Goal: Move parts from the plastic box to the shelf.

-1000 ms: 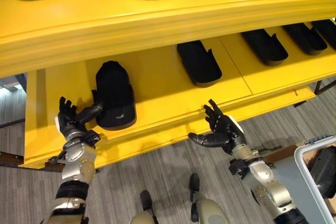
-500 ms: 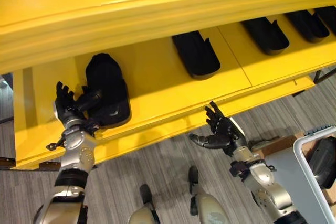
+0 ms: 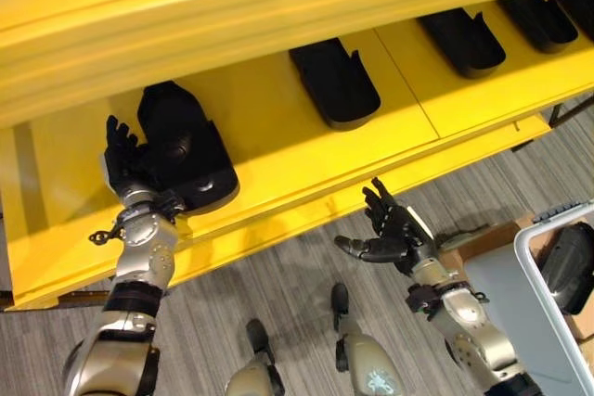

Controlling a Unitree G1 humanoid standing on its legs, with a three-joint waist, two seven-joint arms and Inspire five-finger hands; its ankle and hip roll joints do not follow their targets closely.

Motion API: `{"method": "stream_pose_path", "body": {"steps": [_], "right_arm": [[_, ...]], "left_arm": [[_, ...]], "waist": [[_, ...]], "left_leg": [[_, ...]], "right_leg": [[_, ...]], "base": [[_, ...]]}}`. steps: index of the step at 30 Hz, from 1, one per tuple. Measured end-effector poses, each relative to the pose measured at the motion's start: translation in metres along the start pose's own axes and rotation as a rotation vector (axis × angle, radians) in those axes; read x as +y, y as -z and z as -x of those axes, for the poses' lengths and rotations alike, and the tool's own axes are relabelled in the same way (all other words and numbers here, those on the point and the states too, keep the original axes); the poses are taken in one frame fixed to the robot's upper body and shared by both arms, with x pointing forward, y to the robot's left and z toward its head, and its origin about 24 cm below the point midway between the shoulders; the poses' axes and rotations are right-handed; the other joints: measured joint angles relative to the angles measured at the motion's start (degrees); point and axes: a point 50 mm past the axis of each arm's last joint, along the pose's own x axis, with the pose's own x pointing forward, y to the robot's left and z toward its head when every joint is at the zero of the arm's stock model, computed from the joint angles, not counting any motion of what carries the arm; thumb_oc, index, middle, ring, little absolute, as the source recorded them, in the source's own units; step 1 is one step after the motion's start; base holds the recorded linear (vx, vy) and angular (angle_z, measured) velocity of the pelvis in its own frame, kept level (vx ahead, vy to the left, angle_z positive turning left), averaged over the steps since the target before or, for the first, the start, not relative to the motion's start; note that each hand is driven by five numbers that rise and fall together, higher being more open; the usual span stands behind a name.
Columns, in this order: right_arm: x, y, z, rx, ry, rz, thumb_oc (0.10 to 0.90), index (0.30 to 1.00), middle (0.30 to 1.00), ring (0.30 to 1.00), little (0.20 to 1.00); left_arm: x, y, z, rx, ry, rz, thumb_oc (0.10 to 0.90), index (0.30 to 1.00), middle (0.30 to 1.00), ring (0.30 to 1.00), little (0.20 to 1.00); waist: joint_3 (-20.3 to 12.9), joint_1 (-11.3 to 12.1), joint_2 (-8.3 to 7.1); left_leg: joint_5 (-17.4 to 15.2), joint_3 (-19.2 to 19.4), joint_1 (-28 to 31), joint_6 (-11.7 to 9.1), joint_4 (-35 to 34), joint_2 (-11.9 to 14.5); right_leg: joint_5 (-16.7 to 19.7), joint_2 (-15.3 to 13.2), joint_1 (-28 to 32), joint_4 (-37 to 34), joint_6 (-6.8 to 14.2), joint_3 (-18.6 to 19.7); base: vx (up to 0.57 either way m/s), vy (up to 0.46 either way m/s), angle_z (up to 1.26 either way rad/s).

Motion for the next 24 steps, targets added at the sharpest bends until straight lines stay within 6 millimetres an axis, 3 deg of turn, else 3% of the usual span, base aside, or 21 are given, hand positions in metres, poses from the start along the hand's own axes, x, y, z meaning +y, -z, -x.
{"method": "stream_pose_path", "body": {"steps": [24], "right_arm": [[0.000,-0.001,0.000,-0.006,-0.001,0.000,0.900,1.000,1.000,1.000,1.000]], "left_arm": [[-0.012,-0.002,-0.002,-0.012,0.039,-0.027,0.900,1.000,1.000,1.000,1.000]], "waist": [[0.3,-1.3,0.01]], "left_leg": [[0.0,0.6,0.2,0.0,0.0,0.1]], "right_leg": [[0.6,0.2,-0.1,0.0,-0.6,0.4]], "base": [[0.00,-0.001,0.00]]}}
